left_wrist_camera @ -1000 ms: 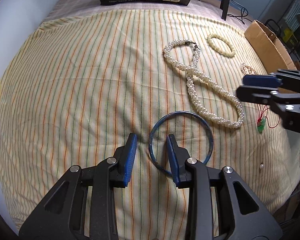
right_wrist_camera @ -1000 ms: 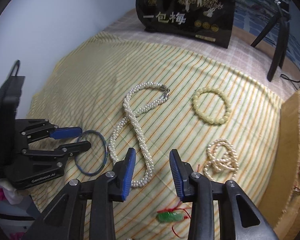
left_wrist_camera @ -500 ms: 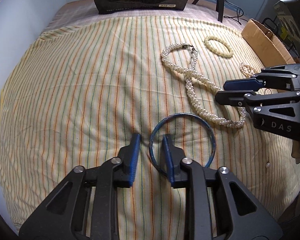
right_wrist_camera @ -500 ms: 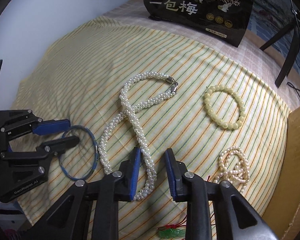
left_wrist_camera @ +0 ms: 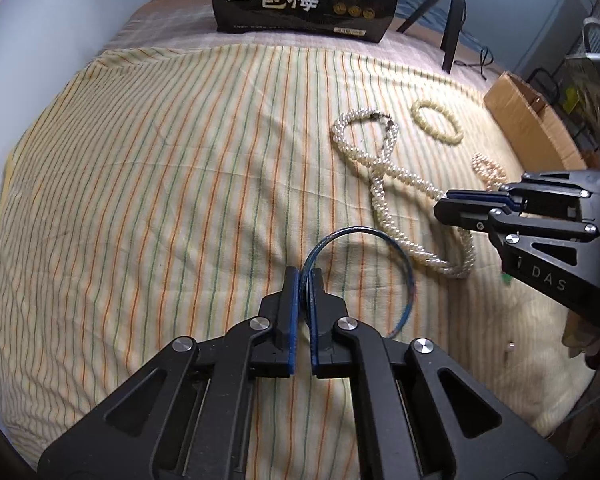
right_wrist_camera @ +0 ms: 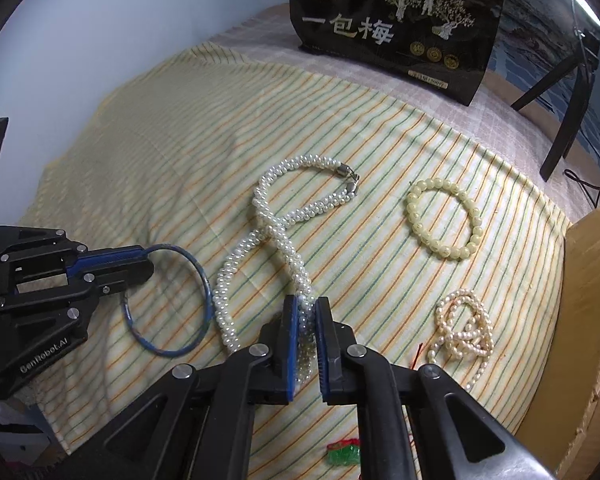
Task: Organize jewelry
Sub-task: 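Close the left tool on the blue bangle while the right tool grips the pearl necklace, then lift the bangle with the left tool while the right tool carries the necklace toward the box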
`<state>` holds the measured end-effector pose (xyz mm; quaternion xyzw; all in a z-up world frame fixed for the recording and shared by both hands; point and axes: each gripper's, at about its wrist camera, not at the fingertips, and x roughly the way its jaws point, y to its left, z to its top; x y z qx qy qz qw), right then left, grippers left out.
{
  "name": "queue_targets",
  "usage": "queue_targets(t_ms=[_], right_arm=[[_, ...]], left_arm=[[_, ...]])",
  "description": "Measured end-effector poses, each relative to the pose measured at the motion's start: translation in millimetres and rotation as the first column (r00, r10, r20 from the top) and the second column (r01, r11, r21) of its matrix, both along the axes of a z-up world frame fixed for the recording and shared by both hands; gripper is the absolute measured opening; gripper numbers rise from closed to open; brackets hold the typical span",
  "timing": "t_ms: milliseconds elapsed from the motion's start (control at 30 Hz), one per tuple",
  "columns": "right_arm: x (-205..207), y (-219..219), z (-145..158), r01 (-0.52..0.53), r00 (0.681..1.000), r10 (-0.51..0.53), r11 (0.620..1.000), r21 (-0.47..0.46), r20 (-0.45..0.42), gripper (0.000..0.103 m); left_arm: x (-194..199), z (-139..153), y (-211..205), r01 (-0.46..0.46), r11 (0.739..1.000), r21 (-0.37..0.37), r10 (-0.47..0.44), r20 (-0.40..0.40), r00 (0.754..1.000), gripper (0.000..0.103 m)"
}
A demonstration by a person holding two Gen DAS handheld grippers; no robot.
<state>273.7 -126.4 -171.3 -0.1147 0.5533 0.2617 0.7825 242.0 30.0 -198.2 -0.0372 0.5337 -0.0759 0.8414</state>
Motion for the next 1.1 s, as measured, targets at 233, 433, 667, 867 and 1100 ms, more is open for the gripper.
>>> queue_targets(t_ms=[233,433,667,867,1100], right_arm=[[-11.1,-9.9,25.3,0.023,0.999,-0.024,0.996,0.082,0.022,0.005],[-20.8,-16.5,47.3,0.036,0.998,-0.042,0.992,0.125,0.05,0.005],[-28.2,-26.0,72.8,0.048,0.995,-0.06,0.989,0.139,0.085,0.005],[-36.6,-34.7,102.3,0.045,0.988,-0.066,0.988,0.147,0.138,0.005],[-51.4,-41.6,140.1,0.04,0.976,-0.073,0.986,0.159,0.205,0.005]], left_arm=[[-15.3,24.8,2.5,-0.011,0.999,-0.053,0.013,0.045,0.999,0.001],[-27.1,39.6,-2.1,0.001,0.994,-0.113,0.006,0.067,0.998,0.001],[-39.4,54.9,-4.8,0.01,0.99,-0.138,0.003,0.09,0.996,0.001],[-48.4,74.4,-0.5,0.013,0.99,-0.138,0.003,0.111,0.994,0.001],[-59.6,99.8,-3.5,0.031,0.99,-0.135,-0.011,0.147,0.989,0.001]])
